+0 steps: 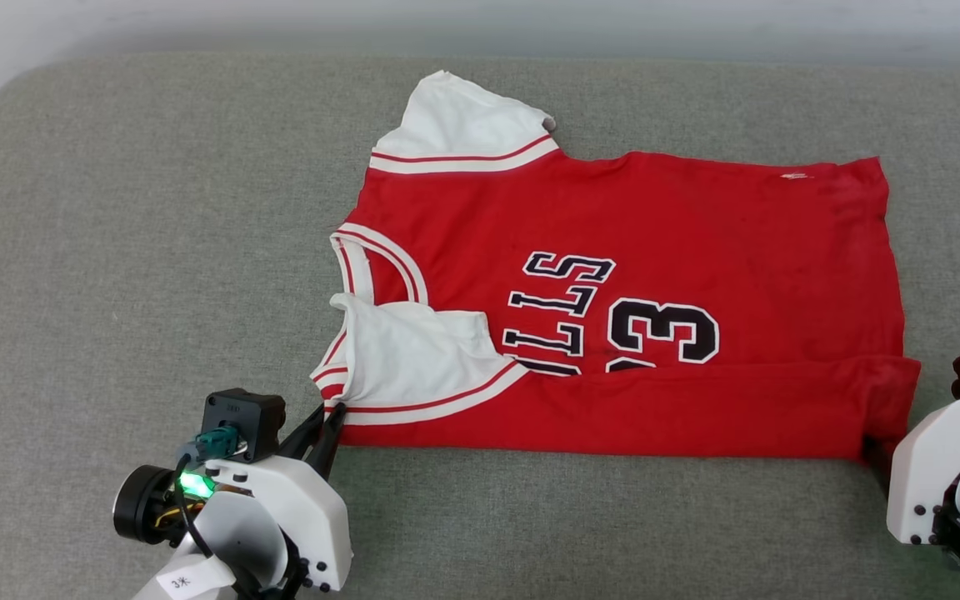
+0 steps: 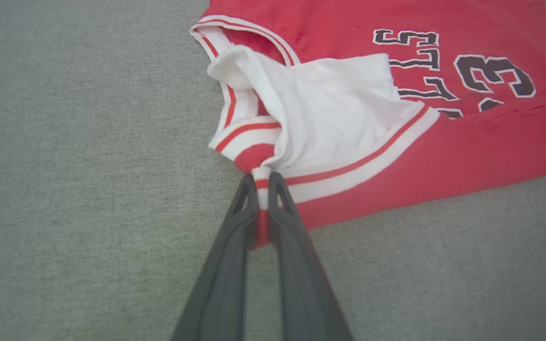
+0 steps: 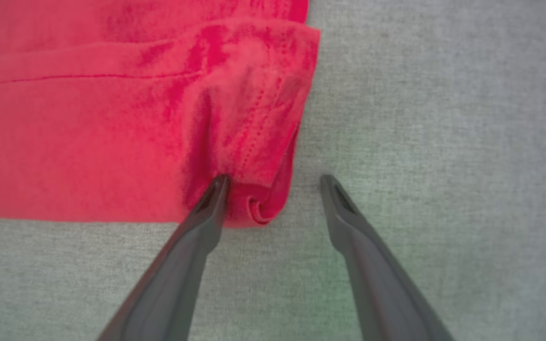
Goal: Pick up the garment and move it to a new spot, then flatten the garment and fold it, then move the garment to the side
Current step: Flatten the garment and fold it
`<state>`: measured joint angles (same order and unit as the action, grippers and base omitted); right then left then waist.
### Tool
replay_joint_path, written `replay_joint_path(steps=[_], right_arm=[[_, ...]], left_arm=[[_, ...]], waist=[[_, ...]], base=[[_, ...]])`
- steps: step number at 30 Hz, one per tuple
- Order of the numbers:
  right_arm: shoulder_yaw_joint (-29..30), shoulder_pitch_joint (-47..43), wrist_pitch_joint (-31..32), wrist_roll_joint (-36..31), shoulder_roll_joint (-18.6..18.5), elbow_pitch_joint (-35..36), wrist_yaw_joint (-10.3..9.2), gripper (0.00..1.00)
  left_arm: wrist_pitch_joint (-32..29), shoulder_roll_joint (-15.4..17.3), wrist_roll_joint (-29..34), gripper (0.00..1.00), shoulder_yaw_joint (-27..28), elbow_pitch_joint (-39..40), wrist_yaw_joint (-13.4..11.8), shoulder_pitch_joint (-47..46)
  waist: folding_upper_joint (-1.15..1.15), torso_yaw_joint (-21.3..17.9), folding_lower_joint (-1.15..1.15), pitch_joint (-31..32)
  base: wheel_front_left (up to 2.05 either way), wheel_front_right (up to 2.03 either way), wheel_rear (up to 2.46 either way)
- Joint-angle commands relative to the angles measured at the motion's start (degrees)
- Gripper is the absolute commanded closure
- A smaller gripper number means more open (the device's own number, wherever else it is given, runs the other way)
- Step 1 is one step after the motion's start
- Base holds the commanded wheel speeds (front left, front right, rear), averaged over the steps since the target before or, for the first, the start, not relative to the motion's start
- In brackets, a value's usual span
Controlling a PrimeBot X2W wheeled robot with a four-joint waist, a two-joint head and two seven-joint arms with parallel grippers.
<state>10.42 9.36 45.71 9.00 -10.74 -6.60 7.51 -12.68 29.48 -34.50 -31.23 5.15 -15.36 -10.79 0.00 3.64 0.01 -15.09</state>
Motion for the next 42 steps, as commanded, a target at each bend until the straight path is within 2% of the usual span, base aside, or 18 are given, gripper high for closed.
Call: replay_joint_path(steps=[1, 2, 3, 4, 17, 27, 35, 42], right_arm=[[-0.82, -0.40, 0.72, -0.19, -0.01, -2.02, -0.05, 0.12], [-0.87, -0.50, 0.93, -0.26, -0.06, -2.58, -0.05, 0.63], [-0.80, -0.47, 0.88, -0.41, -0.17, -3.00, -0.05, 0.87], [-0.75, -0.48, 0.78, -0.50, -0.30, -3.36, -0.05, 1.00], [1.79, -1.52, 0.77, 1.37, -2.87, -2.02, -0.08, 1.00], [2.36, -7.67, 4.16, 4.60, -4.05, 2.85, -0.08, 1.00], [4.10, -13.41, 6.69, 5.71, -2.40, 6.94, -0.07, 1.00], [4.34, -14.15, 5.99, 4.93, -1.16, 6.68, -0.07, 1.00]], left_arm=[[0.25, -0.25, 0.21, 1.00, -0.15, -0.03, 0.17, -0.60], [0.27, -0.19, 0.19, 1.00, -0.17, -0.16, 0.20, -0.67], [0.30, -0.14, 0.16, 1.00, -0.18, -0.27, 0.25, -0.77], [0.33, -0.07, 0.11, 1.00, -0.16, -0.44, 0.21, -0.79], [-0.05, 0.84, -1.51, 1.00, -0.90, -3.36, 1.15, 2.41], [-1.22, 2.17, -2.80, 1.00, -2.28, -2.87, 0.68, 7.47], [-2.05, 2.23, -3.69, 1.00, -3.62, -3.27, 1.11, 10.26], [-1.85, 1.54, -3.97, 1.00, -4.23, -5.31, 1.85, 9.21]], waist=[[0.00, 0.28, -0.01, -0.36], [0.00, 0.35, -0.01, -0.47], [0.00, 0.42, -0.01, -0.55], [0.00, 0.48, -0.01, -0.56], [0.00, -0.56, -0.01, 4.52], [0.00, -1.24, -0.01, 8.50], [0.00, -1.27, -0.01, 8.57], [0.00, -1.41, -0.01, 7.18]], base=[[0.00, 0.00, 0.00], [0.00, 0.00, 0.00], [0.00, 0.00, 0.00], [0.00, 0.00, 0.00], [0.00, 0.00, 0.00], [0.00, 0.00, 0.00], [0.00, 0.00, 0.00], [0.00, 0.00, 0.00]])
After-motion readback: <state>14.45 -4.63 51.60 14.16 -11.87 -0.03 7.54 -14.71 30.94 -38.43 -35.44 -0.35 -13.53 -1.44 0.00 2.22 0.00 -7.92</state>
